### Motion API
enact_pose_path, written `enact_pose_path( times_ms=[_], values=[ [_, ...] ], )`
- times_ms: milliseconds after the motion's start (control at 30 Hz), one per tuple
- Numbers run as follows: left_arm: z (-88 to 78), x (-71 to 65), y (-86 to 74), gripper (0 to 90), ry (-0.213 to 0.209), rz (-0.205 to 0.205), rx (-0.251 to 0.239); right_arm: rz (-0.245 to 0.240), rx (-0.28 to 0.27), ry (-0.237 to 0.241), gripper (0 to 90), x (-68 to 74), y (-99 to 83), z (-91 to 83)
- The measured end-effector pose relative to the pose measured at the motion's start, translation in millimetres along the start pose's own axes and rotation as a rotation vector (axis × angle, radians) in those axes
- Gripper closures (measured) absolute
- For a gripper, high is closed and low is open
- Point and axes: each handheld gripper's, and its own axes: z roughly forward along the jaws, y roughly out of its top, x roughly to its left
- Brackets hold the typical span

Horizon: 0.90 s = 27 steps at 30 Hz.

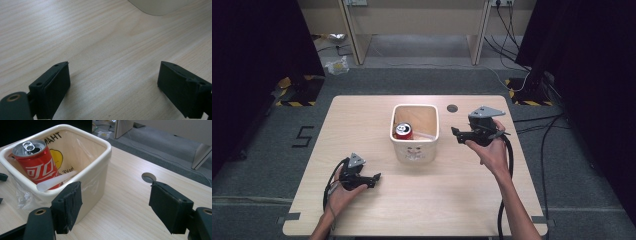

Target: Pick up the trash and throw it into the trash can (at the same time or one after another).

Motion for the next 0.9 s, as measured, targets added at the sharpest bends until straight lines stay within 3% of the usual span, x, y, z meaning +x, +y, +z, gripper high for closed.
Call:
enact_pose_path(
  times_ms=[900],
  values=[
    [0.0,0.0,0.0,10.2,0.0,0.0,0.0,0.008,-0.013,-0.009,26.1,0.1,-31.0,-13.1]
  ],
)
